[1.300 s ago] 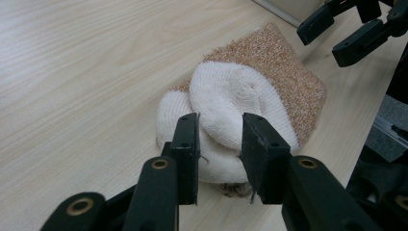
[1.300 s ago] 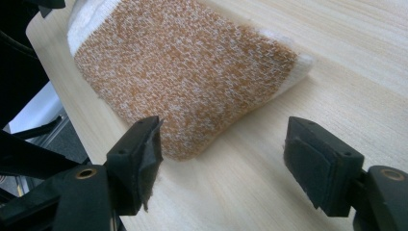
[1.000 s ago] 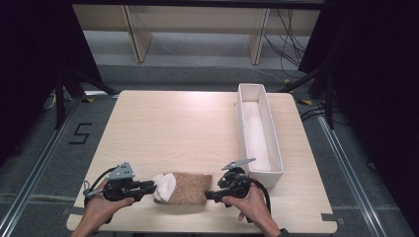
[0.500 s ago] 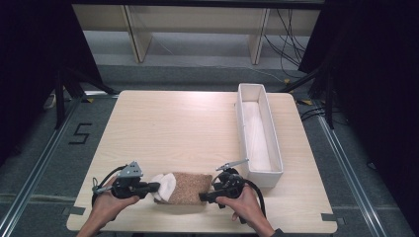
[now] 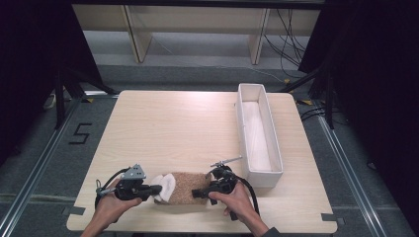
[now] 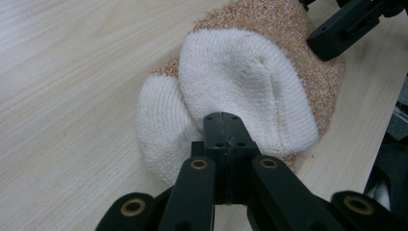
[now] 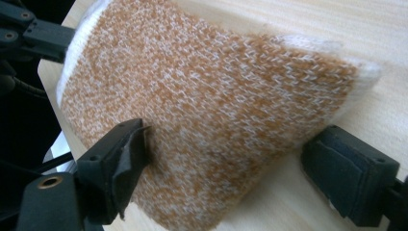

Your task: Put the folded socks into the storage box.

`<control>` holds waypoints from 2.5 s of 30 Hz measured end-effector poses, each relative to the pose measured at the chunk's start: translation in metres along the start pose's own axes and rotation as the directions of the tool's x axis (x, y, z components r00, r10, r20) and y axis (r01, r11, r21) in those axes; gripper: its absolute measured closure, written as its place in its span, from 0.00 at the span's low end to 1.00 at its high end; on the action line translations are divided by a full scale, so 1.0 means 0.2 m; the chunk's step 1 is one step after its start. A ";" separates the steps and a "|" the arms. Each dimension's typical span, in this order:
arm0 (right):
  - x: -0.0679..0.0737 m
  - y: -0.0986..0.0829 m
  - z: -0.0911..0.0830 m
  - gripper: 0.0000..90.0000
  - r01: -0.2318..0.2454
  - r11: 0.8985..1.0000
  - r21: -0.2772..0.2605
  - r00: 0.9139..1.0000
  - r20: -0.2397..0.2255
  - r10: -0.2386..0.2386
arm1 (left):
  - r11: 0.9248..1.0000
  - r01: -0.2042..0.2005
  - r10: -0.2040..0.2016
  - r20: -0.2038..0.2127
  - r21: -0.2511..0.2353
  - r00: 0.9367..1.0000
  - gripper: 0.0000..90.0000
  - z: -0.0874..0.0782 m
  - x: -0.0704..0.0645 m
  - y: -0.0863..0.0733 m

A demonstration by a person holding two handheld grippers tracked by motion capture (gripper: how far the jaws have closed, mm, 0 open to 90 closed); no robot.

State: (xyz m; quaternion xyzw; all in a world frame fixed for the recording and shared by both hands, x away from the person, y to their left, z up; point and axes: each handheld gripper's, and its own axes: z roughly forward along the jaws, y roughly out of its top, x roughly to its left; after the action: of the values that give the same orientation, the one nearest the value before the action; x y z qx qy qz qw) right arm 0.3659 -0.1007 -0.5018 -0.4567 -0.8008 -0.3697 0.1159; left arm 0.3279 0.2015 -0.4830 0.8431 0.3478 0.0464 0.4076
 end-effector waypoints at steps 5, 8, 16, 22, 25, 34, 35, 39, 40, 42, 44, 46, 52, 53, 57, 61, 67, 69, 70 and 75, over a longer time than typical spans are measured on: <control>-0.01 0.02 0.03 0.18 -0.018 0.999 -0.032 0.999 -0.031 0.017 | 1.000 -0.004 0.004 0.014 0.015 1.000 0.99 0.01 0.00 0.00; -0.01 0.04 0.05 0.20 -0.022 0.999 -0.046 0.999 -0.041 0.020 | 1.000 -0.009 0.009 0.011 0.022 1.000 0.99 0.01 0.00 -0.01; 0.00 0.05 0.09 0.27 -0.036 0.997 -0.065 0.997 -0.066 0.031 | 0.999 -0.012 0.011 0.014 0.029 1.000 0.99 0.02 0.01 -0.01; -0.01 0.07 0.11 0.30 -0.048 0.997 -0.065 0.996 -0.084 0.043 | 1.000 -0.006 0.006 0.018 0.029 1.000 0.99 0.02 0.02 -0.01; 0.00 0.07 0.11 0.35 -0.040 0.997 -0.069 0.996 -0.081 0.034 | 0.999 -0.018 0.018 0.004 0.032 1.000 0.99 0.03 0.01 -0.01; 0.00 0.08 0.14 0.40 -0.044 0.997 -0.065 0.995 -0.094 0.038 | 0.999 -0.013 0.013 0.009 0.037 1.000 0.99 0.03 0.02 -0.02; 0.00 0.08 0.14 0.40 -0.044 0.997 -0.065 0.995 -0.094 0.038 | 0.999 -0.013 0.012 0.009 0.036 1.000 0.99 0.03 0.02 -0.02; 0.01 0.07 0.13 0.49 -0.027 0.997 -0.073 0.997 -0.080 0.021 | 0.999 -0.015 0.015 0.009 0.034 1.000 0.99 0.03 0.02 -0.02; 0.01 0.08 0.13 0.52 -0.032 0.997 -0.071 0.997 -0.077 0.027 | 1.000 -0.008 0.008 0.007 0.023 1.000 0.99 0.03 0.01 -0.02; 0.02 0.08 0.12 0.59 0.006 0.996 -0.086 0.997 -0.075 -0.012 | 1.000 -0.012 0.012 0.008 0.029 1.000 0.99 0.03 0.01 -0.02; 0.02 0.08 0.12 0.60 0.010 0.996 -0.089 0.998 -0.058 -0.015 | 1.000 -0.017 0.016 0.010 0.025 1.000 0.99 0.03 0.01 -0.02; 0.04 0.08 0.11 0.62 0.021 0.996 -0.089 0.999 -0.036 -0.024 | 0.999 -0.019 0.019 0.006 0.026 1.000 0.99 0.03 0.01 -0.02; 0.07 0.10 0.08 0.65 0.117 0.988 -0.100 0.991 -0.049 -0.122 | 1.000 -0.016 0.016 0.000 0.018 1.000 0.99 0.02 0.00 -0.03; 0.09 0.10 0.08 0.65 0.097 0.991 -0.095 0.994 -0.047 -0.102 | 1.000 -0.012 0.012 0.001 0.016 1.000 0.99 0.03 0.00 -0.03; 0.08 0.11 0.08 0.63 0.098 0.991 -0.092 0.994 -0.042 -0.102 | 1.000 -0.013 0.012 0.001 0.020 1.000 0.99 0.03 0.00 -0.03; 0.07 0.10 0.10 0.60 0.049 0.996 -0.078 0.998 -0.038 -0.052 | 1.000 -0.006 0.006 0.003 0.016 1.000 0.99 0.03 0.00 -0.03; 0.03 0.10 0.14 0.52 0.017 0.998 -0.063 0.998 -0.061 -0.021 | 1.000 -0.003 0.003 0.003 0.012 1.000 0.99 0.03 0.00 -0.03; 0.04 0.11 0.14 0.54 0.014 0.998 -0.060 0.998 -0.068 -0.018 | 1.000 -0.013 0.013 0.009 0.023 1.000 0.99 0.03 0.01 -0.02; 0.04 0.11 0.14 0.55 0.020 0.998 -0.061 0.998 -0.055 -0.024 | 1.000 -0.012 0.012 0.008 0.022 1.000 0.99 0.03 0.01 -0.02; 0.05 0.11 0.13 0.62 0.041 0.997 -0.061 0.996 -0.073 -0.045 | 1.000 -0.007 0.007 0.007 0.002 1.000 0.99 0.03 0.00 -0.02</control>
State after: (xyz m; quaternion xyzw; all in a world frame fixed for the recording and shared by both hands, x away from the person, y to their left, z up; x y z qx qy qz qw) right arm 0.3821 -0.0685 -0.5039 -0.4284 -0.7944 -0.4123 0.1240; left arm 0.3278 0.2007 -0.4902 0.8449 0.3434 0.0446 0.4077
